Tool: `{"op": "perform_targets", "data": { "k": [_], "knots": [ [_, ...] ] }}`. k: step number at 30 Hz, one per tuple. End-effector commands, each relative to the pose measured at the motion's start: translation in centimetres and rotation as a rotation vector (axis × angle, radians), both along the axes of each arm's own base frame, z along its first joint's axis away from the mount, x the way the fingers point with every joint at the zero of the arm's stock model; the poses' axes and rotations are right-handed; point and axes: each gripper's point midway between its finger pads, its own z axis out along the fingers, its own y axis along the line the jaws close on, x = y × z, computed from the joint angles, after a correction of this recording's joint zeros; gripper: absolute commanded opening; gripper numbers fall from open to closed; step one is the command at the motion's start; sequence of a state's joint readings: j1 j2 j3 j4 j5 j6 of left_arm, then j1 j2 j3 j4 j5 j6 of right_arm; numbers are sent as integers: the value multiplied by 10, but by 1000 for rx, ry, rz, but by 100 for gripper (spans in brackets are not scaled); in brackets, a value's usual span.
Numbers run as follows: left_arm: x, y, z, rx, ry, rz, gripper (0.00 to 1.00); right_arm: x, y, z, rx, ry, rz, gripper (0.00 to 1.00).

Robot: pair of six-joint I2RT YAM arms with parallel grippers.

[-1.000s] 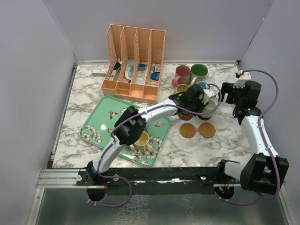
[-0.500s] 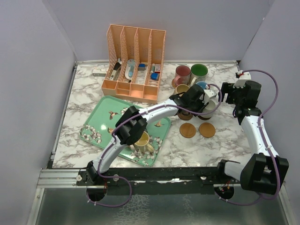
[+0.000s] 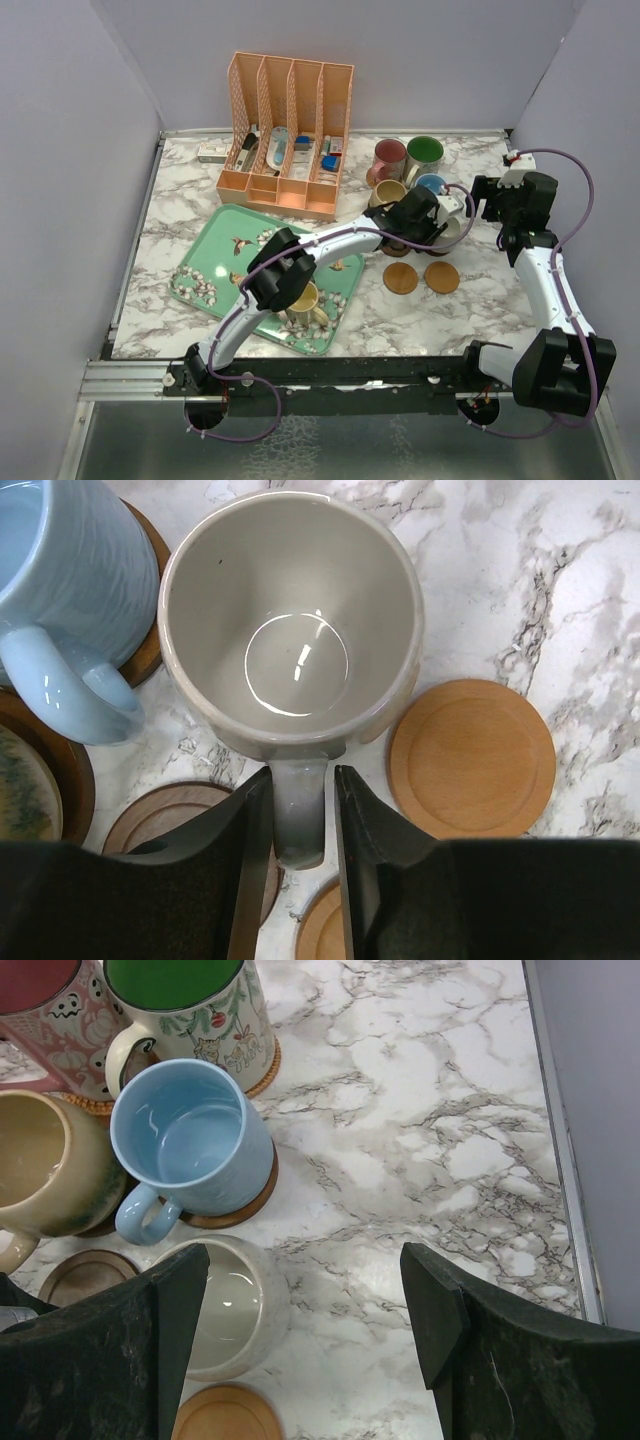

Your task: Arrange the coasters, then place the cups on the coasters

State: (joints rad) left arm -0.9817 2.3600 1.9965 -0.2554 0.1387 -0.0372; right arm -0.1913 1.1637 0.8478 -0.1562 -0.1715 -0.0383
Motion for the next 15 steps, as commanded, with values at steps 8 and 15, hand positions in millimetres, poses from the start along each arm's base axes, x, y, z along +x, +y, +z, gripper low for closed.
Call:
{"op": "perform_targets", "data": {
  "k": [8, 15],
  "knots": [
    [-7, -3, 48, -87, -20, 26, 40, 3, 0, 22, -10, -65, 11, 79],
    [-21, -3, 51, -106, 50, 13, 40, 3, 1, 22, -7, -65, 16, 79]
  ]
}}
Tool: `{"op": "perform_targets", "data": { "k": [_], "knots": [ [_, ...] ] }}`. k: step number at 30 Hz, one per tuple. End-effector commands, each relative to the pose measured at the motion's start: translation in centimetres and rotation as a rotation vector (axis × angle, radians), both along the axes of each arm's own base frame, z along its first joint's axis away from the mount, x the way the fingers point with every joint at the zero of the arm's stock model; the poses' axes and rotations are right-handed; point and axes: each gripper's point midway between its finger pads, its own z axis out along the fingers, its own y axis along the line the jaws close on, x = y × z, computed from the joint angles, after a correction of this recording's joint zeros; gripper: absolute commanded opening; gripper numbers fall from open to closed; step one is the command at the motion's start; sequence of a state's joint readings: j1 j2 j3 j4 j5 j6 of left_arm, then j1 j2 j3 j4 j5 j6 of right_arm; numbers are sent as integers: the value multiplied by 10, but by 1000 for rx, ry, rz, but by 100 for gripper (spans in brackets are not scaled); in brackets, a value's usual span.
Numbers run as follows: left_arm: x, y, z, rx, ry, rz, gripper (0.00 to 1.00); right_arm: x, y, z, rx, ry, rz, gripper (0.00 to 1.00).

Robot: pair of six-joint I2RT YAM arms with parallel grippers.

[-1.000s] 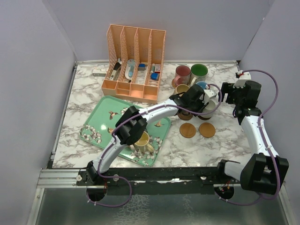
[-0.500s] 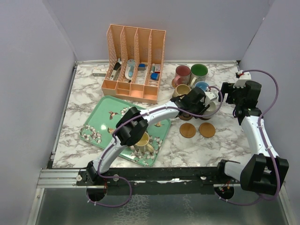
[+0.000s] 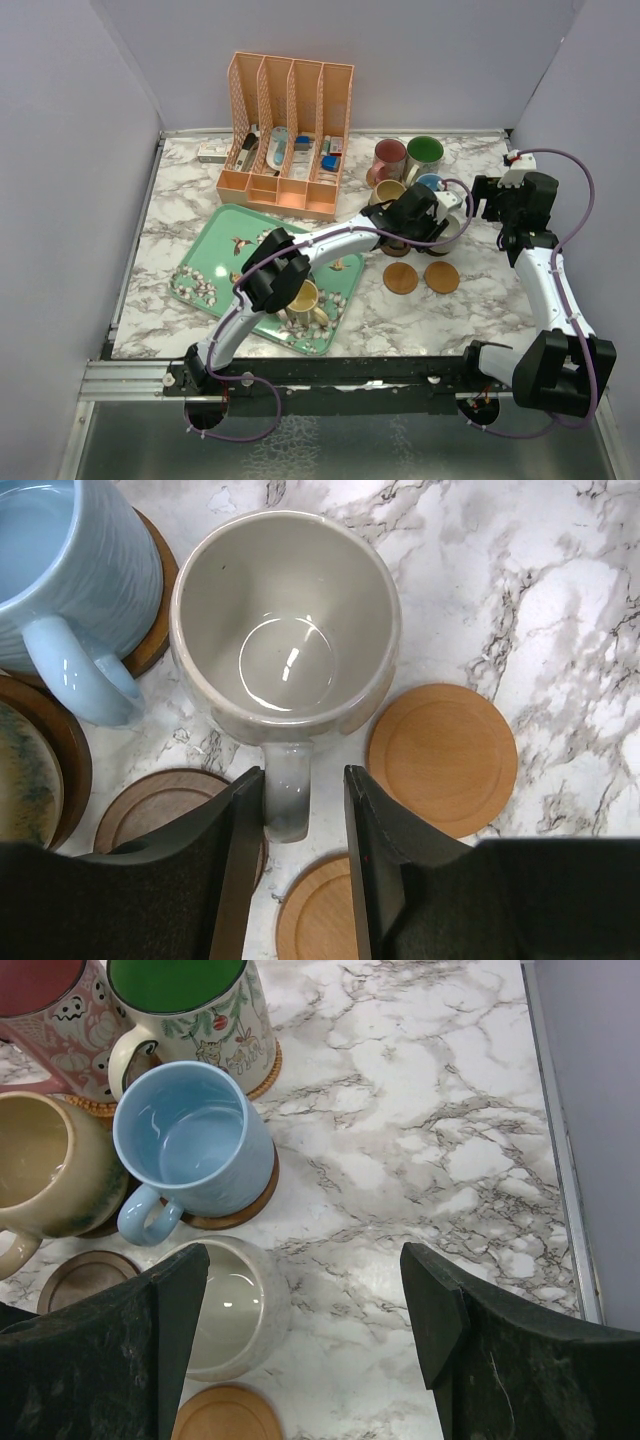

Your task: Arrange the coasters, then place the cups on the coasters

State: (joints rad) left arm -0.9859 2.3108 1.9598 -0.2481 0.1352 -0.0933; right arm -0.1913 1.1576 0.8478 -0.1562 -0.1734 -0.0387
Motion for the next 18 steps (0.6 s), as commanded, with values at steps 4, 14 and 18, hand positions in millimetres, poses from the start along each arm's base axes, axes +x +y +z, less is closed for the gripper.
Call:
{"op": "perform_targets", "data": {
  "k": [4, 14, 18],
  "knots": [
    [-21, -5, 35, -76, 39, -25, 40, 3, 1, 21, -5, -61, 16, 79],
    [-26, -5, 35, -78, 70, -30, 38, 1, 1, 23, -12, -69, 14, 79],
    [-26, -4, 36, -75, 61, -29, 39, 1, 1, 23, -14, -70, 15, 79]
  ]
}}
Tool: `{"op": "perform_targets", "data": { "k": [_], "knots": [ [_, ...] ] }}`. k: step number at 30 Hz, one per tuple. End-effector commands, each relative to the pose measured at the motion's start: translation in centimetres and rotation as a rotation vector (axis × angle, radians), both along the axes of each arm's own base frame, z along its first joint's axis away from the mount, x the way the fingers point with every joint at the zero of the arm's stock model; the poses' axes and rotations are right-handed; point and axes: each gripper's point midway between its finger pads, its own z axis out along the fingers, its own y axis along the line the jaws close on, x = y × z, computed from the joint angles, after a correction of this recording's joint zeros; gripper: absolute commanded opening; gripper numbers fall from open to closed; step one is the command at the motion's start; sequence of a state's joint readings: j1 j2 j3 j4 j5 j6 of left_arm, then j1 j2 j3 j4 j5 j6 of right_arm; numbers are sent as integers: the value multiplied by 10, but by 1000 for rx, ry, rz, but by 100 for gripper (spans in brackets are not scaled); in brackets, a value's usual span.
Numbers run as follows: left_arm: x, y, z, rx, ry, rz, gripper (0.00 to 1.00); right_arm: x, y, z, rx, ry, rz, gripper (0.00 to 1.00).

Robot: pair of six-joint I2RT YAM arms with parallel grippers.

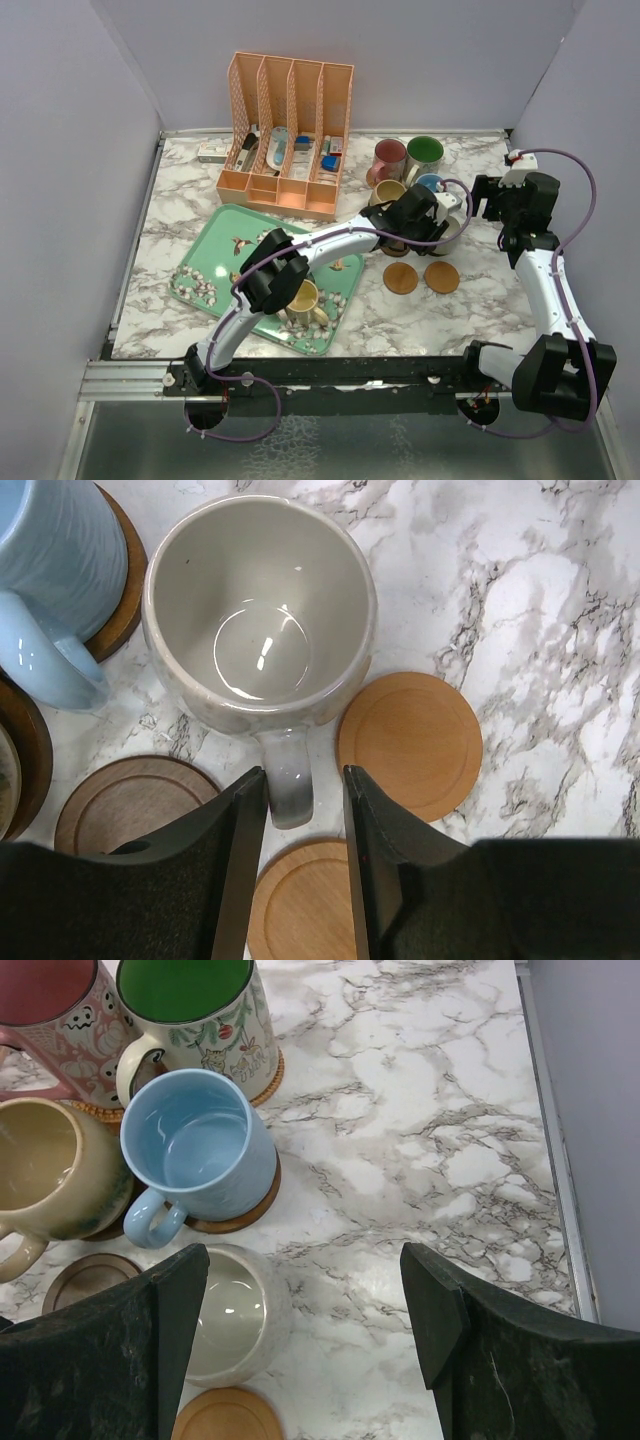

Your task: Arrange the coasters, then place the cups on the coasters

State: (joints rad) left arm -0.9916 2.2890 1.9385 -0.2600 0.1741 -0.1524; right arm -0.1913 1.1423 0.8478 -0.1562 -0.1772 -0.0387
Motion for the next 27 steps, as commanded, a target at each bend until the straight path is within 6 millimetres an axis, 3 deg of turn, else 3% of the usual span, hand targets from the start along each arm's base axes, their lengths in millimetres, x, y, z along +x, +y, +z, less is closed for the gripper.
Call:
{"op": "perform_targets", "data": {
  "k": [1, 9, 10, 13, 19, 27],
  "knots": [
    [-10, -2, 34, -54, -16, -22, 39, 2, 0, 18, -12, -57, 12, 79],
    [-8, 3, 56, -61, -71, -29, 45, 1, 1, 17, -17, -57, 25, 79],
    [-12, 11, 66, -55, -109, -53, 49, 2, 6, 10, -12, -28, 59, 79],
    [-14, 27, 72, -28, -164, -76, 53, 4, 10, 3, -10, 7, 89, 79],
    [-14, 71, 89, 70, -324, -115, 63, 3, 21, 0, -7, 20, 173, 79],
    [0, 154, 91, 279, -407, -61, 73, 0, 38, 3, 8, 16, 273, 79]
  ]
}}
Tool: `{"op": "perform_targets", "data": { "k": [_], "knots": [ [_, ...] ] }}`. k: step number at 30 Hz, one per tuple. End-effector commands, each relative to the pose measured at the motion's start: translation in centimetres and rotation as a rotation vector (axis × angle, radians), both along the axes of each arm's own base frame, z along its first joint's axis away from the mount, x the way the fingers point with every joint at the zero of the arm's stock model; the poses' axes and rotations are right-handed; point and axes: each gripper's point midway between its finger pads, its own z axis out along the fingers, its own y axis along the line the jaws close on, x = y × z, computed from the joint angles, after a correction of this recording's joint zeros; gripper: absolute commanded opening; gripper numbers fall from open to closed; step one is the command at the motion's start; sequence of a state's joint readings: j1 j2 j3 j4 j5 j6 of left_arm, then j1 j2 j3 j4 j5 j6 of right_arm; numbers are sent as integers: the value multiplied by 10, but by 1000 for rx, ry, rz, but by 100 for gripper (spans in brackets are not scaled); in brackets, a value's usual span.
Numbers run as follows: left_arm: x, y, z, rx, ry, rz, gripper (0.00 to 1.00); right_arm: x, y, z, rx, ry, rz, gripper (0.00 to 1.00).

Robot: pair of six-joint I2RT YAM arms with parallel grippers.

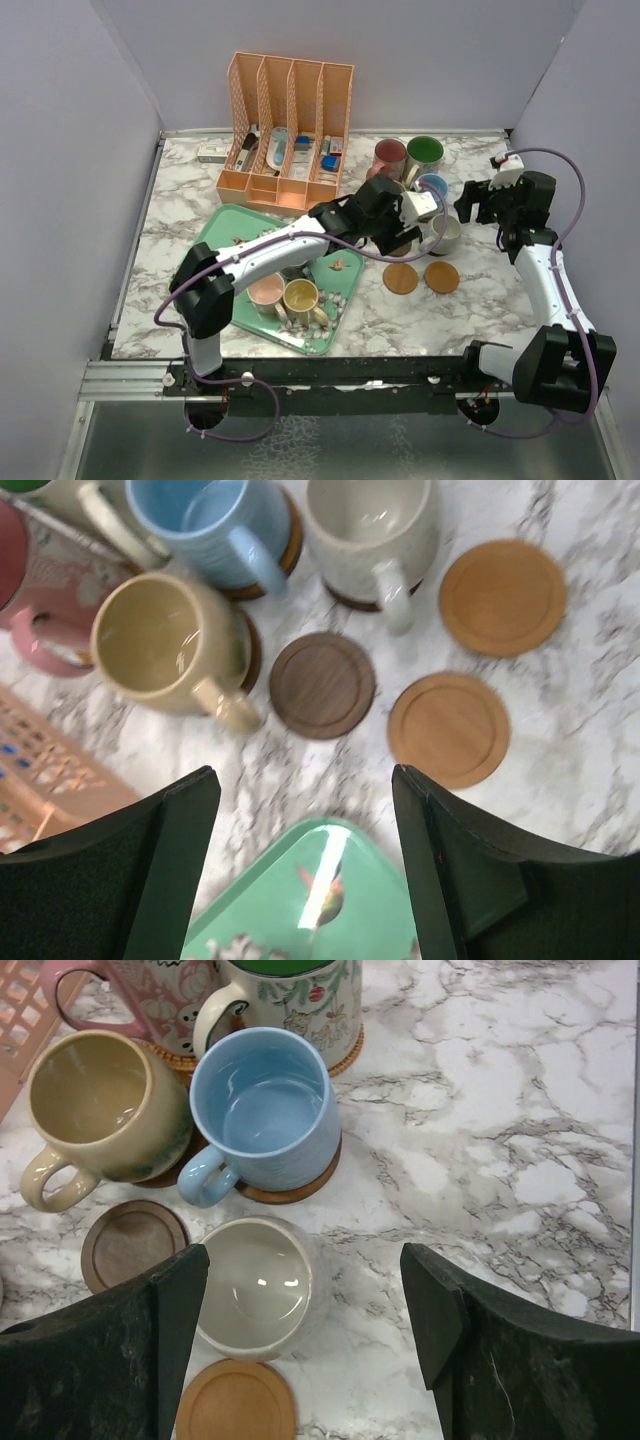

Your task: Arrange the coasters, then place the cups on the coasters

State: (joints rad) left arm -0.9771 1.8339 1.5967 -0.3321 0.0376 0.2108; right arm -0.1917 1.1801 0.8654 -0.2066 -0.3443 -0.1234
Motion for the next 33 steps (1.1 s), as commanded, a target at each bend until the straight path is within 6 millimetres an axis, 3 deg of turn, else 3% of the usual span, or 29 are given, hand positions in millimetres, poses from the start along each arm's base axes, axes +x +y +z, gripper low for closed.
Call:
{"op": "perform_targets", "data": {
  "k": [1, 10, 18, 19, 24, 33],
  "knots": [
    [12, 62, -1, 143, -45, 46, 73, 2, 14, 16, 12, -31, 99, 79],
    [13, 159, -14, 168, 133, 77, 72, 2, 23, 13, 32, -13, 157, 79],
    [23, 227, -18, 193, 231, 282, 69, 0, 23, 12, 33, -13, 159, 79],
    [20, 238, -28, 212, 263, 305, 69, -1, 23, 12, 34, -14, 159, 79],
    [12, 256, -51, 257, 331, 369, 69, -2, 26, 14, 38, -19, 170, 79],
    [11, 258, -85, 314, 424, 399, 59, -5, 26, 17, 30, -35, 167, 79]
  ]
}}
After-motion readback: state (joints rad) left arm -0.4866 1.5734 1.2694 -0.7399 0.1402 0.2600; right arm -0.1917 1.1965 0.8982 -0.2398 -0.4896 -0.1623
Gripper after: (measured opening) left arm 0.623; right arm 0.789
